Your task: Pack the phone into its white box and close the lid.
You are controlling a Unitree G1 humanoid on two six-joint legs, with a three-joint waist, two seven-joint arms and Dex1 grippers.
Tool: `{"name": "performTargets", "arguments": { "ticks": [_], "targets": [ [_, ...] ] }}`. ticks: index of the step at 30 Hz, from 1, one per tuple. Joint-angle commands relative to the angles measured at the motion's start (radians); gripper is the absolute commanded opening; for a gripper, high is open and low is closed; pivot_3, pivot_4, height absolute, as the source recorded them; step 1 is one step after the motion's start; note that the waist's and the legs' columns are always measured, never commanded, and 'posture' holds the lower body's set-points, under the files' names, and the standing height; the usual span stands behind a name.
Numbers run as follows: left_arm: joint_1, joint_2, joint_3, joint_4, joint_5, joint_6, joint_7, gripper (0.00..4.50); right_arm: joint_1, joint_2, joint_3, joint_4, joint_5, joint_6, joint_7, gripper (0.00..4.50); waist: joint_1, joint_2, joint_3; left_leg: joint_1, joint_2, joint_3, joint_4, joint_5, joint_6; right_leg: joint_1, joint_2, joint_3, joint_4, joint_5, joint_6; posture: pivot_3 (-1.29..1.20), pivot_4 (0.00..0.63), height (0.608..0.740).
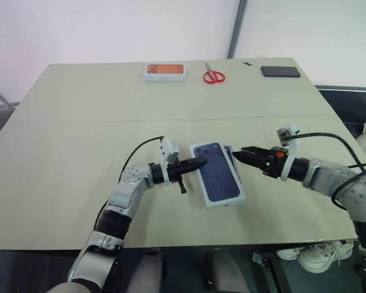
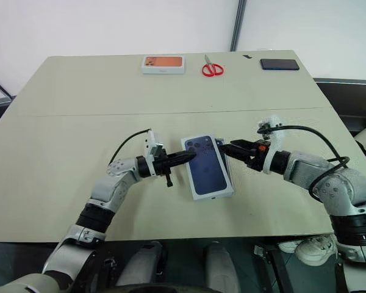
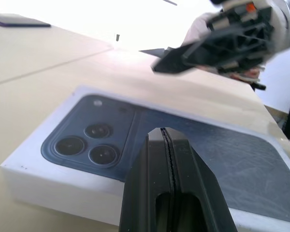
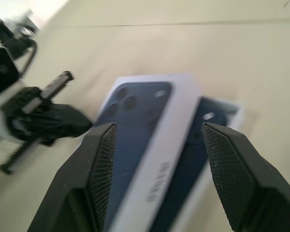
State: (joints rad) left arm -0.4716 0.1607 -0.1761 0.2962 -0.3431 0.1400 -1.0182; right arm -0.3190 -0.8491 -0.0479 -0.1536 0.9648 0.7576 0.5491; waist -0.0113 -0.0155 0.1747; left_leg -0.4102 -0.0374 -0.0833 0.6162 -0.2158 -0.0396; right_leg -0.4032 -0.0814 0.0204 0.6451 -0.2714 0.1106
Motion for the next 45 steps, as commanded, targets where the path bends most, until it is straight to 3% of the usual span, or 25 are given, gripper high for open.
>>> {"name": "performTargets", "arguments": {
  "ticks": [1,5,6,8,12,22,31,45],
  "targets": [
    [-0.026,-0.013,0.004,-0.003,0.007,-0.027,0.000,0.00,0.008,0.001,0.024,-0.030,-0.150,-0.099,0.076,2.93,0.001,0.000,0.000,0.000,0.000,0.000,0.000,0.000,0.000,0.000,0.000,0.000,0.000,0.000,0.000,0.00,0.150,0.740],
    [-0.025,0.012,0.028,-0.030,-0.003,-0.007,0.001,0.00,0.022,0.030,0.039,-0.004,-0.259,-0.158,0.114,2.93,-0.001,-0.001,0.000,0.000,0.000,0.000,0.000,0.000,0.000,0.000,0.000,0.000,0.000,0.000,0.000,0.00,0.150,0.740],
    [-0.023,0.022,0.034,-0.042,-0.010,0.001,-0.002,0.00,0.018,0.038,0.033,0.007,-0.277,-0.168,0.119,2.70,-0.002,-0.001,0.000,0.000,0.000,0.000,0.000,0.000,0.000,0.000,0.000,0.000,0.000,0.000,0.000,0.00,0.150,0.740],
    [-0.016,0.053,0.053,-0.077,-0.022,0.023,0.001,0.00,0.010,0.042,0.042,0.017,-0.335,-0.205,0.141,2.14,-0.002,-0.001,0.001,0.000,0.000,-0.001,0.000,0.000,0.000,0.000,0.000,0.000,0.001,0.000,0.000,0.00,0.150,0.740],
    [0.018,0.133,0.082,-0.127,-0.039,0.076,-0.012,0.00,0.010,0.066,0.056,0.025,-0.424,-0.269,0.163,0.02,-0.002,0.000,0.001,0.000,0.000,-0.001,0.000,0.000,0.000,0.000,0.000,0.000,0.001,0.000,0.000,0.00,0.150,0.740],
    [0.087,0.217,0.042,-0.156,-0.025,0.172,-0.046,0.00,0.051,0.085,0.074,-0.003,-0.543,-0.323,0.228,0.02,0.001,0.000,0.001,0.000,0.000,-0.001,0.000,0.000,0.000,0.000,-0.001,0.000,0.000,0.000,0.000,0.00,0.150,0.740],
    [0.021,0.144,-0.011,-0.065,0.016,0.161,-0.028,0.00,0.095,0.085,0.061,-0.049,-0.555,-0.321,0.292,0.02,-0.001,0.000,0.001,0.001,0.000,-0.001,0.000,0.000,0.000,0.000,-0.001,0.000,0.001,0.000,0.000,0.00,0.150,0.740],
    [-0.045,0.070,0.005,-0.044,0.017,0.161,-0.011,0.00,0.091,0.111,0.050,-0.056,-0.571,-0.301,0.286,0.02,0.001,0.000,0.001,0.001,0.000,-0.001,0.000,0.000,0.000,0.000,-0.001,0.000,0.001,0.000,0.000,0.00,0.150,0.740]
  ]
}}
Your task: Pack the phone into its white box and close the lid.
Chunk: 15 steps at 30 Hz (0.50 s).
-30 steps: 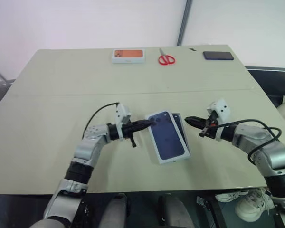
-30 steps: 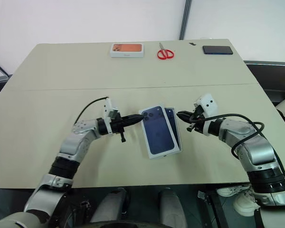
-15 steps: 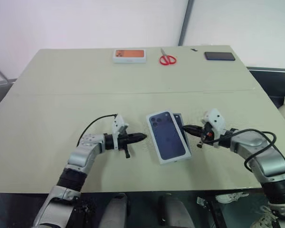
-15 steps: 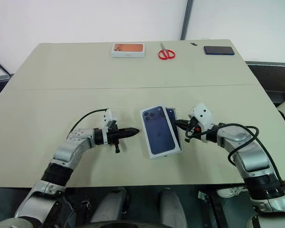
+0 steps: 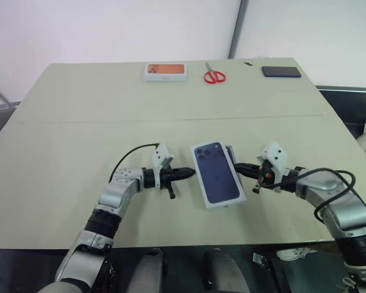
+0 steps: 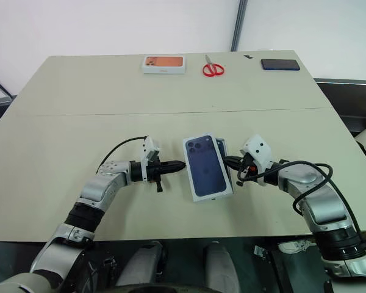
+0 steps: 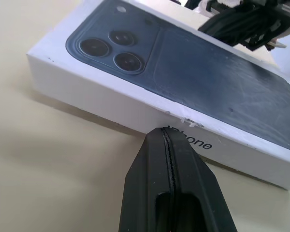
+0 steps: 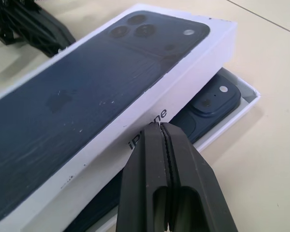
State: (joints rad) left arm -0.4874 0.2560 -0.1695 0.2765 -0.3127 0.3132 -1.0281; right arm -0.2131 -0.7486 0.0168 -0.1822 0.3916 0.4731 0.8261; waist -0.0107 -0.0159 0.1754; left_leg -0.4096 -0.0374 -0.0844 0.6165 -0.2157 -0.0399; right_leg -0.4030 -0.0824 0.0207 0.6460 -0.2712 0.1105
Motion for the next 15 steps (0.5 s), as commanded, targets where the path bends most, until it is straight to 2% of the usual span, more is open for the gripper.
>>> {"name": "performTargets", "arguments": {
  "ticks": [1,15],
  "targets": [
    [-0.036,-0.030,-0.002,-0.017,-0.010,-0.014,0.001,0.00,-0.016,0.010,-0.016,-0.024,-0.002,-0.019,0.012,0.02,0.000,0.000,0.000,0.000,0.000,0.000,0.000,0.000,0.000,0.000,0.000,0.000,0.000,0.000,0.000,0.00,0.150,0.740],
    [-0.076,-0.069,-0.016,0.064,0.034,-0.060,0.010,0.00,-0.020,0.005,-0.044,0.017,-0.032,-0.032,0.027,0.02,0.000,0.000,0.000,0.000,-0.001,0.000,0.001,0.000,0.000,0.001,0.000,0.000,0.001,0.000,0.000,0.00,0.150,0.740]
  ]
}}
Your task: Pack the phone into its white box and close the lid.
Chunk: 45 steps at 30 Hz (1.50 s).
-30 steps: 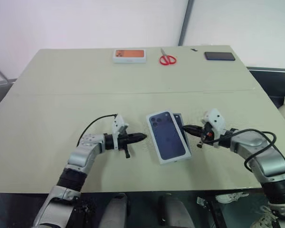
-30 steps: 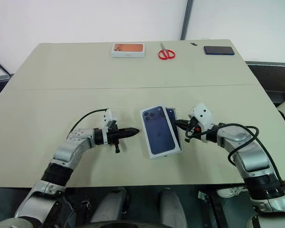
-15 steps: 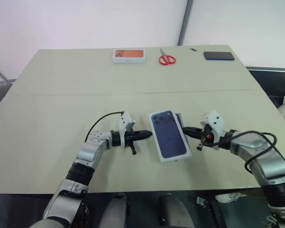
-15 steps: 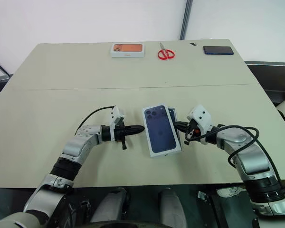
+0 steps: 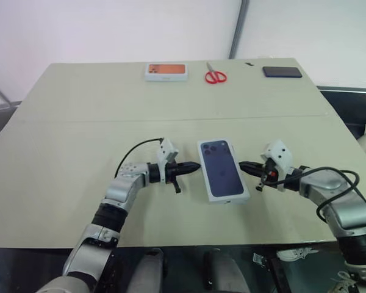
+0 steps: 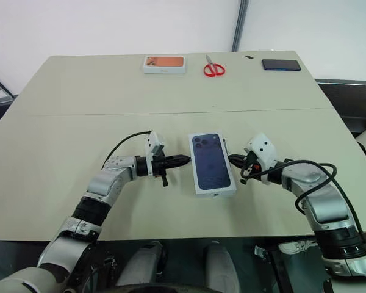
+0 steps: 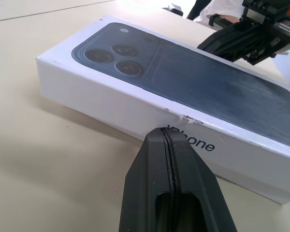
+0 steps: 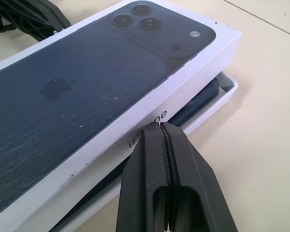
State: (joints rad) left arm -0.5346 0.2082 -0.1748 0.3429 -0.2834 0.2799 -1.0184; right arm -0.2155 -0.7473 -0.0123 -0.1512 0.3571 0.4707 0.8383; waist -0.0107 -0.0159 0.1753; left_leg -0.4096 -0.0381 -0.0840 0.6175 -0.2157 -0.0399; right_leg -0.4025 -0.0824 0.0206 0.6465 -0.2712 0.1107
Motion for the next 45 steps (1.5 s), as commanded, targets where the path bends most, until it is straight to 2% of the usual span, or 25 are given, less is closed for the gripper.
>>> {"name": "performTargets", "arguments": {
  "ticks": [1,30,45],
  "targets": [
    [-0.031,-0.025,-0.011,0.005,0.007,-0.029,0.002,0.00,-0.018,0.006,-0.018,-0.013,0.005,-0.028,0.017,0.02,0.000,0.000,0.000,0.000,0.000,0.000,0.000,0.000,0.000,0.000,0.000,0.000,0.000,0.000,0.000,0.00,0.150,0.740],
    [-0.038,-0.049,-0.008,0.037,0.038,-0.055,0.006,0.00,0.024,-0.016,-0.014,0.014,-0.074,-0.071,0.053,0.02,0.000,0.000,0.000,0.000,0.000,0.000,0.001,0.000,0.000,0.000,0.000,0.000,0.001,0.000,0.000,0.00,0.150,0.740],
    [-0.036,-0.030,0.019,0.003,0.019,-0.051,0.017,0.00,-0.036,-0.042,-0.061,0.127,-0.109,-0.118,0.052,0.02,0.000,0.000,0.000,0.000,0.000,0.000,0.001,0.000,0.000,0.000,0.000,0.000,0.001,0.000,0.000,0.00,0.150,0.740]
  ]
}}
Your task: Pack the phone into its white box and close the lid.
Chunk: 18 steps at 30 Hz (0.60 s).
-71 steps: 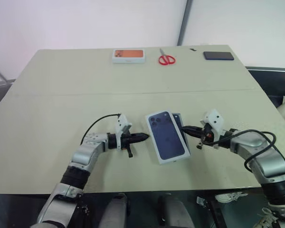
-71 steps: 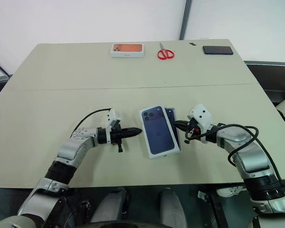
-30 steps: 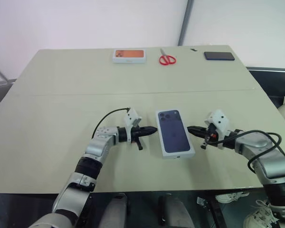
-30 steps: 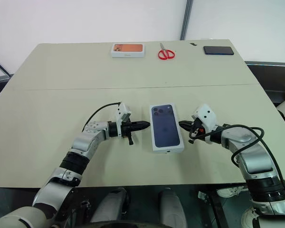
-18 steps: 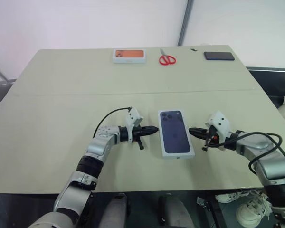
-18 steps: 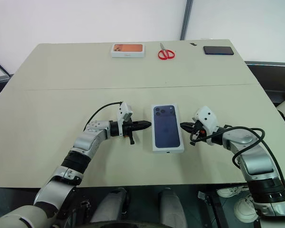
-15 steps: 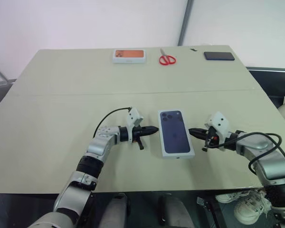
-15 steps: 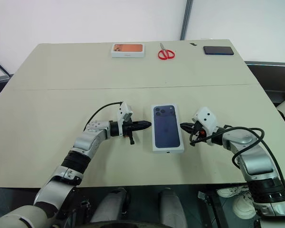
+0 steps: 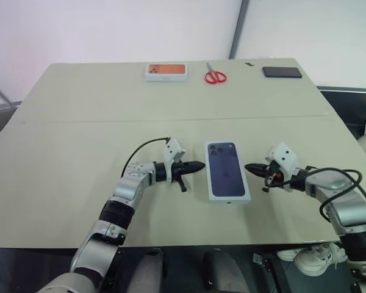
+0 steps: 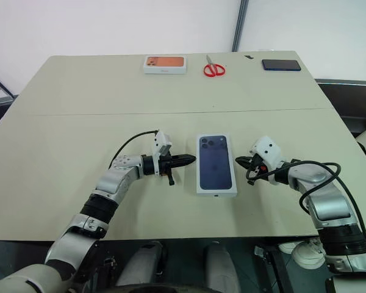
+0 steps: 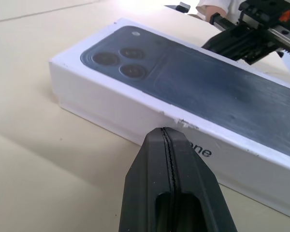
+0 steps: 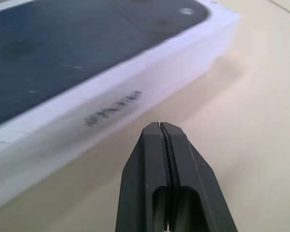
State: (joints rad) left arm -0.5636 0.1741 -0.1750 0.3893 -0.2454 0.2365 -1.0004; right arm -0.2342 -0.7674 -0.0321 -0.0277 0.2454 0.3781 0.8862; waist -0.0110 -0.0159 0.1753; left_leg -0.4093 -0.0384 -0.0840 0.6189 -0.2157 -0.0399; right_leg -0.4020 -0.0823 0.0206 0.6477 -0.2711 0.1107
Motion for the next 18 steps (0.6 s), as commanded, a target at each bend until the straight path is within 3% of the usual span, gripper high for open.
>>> {"name": "performTargets", "arguments": {
  "ticks": [1,9,18],
  "targets": [
    [-0.005,0.007,0.017,-0.045,-0.018,-0.012,-0.004,0.00,-0.019,-0.023,-0.044,0.009,0.005,-0.025,0.008,0.02,0.000,0.000,0.000,0.000,0.000,0.000,0.000,0.000,0.000,0.000,0.000,0.000,0.000,0.000,0.000,0.00,0.150,0.740],
    [-0.033,0.016,0.050,-0.036,-0.047,0.005,0.002,0.00,-0.077,0.026,-0.093,-0.032,0.085,0.006,-0.007,0.02,-0.003,0.000,0.000,0.001,0.000,0.000,0.000,0.000,0.000,0.000,0.000,0.000,0.001,0.000,0.000,0.00,0.150,0.740],
    [-0.162,-0.100,0.073,0.056,-0.078,0.001,0.038,0.00,-0.029,0.050,-0.008,-0.134,0.123,0.062,0.041,0.02,0.005,0.000,0.000,0.000,-0.001,-0.001,0.006,-0.001,0.001,0.004,-0.001,-0.002,0.000,0.000,0.001,0.00,0.150,0.740]
  ]
}}
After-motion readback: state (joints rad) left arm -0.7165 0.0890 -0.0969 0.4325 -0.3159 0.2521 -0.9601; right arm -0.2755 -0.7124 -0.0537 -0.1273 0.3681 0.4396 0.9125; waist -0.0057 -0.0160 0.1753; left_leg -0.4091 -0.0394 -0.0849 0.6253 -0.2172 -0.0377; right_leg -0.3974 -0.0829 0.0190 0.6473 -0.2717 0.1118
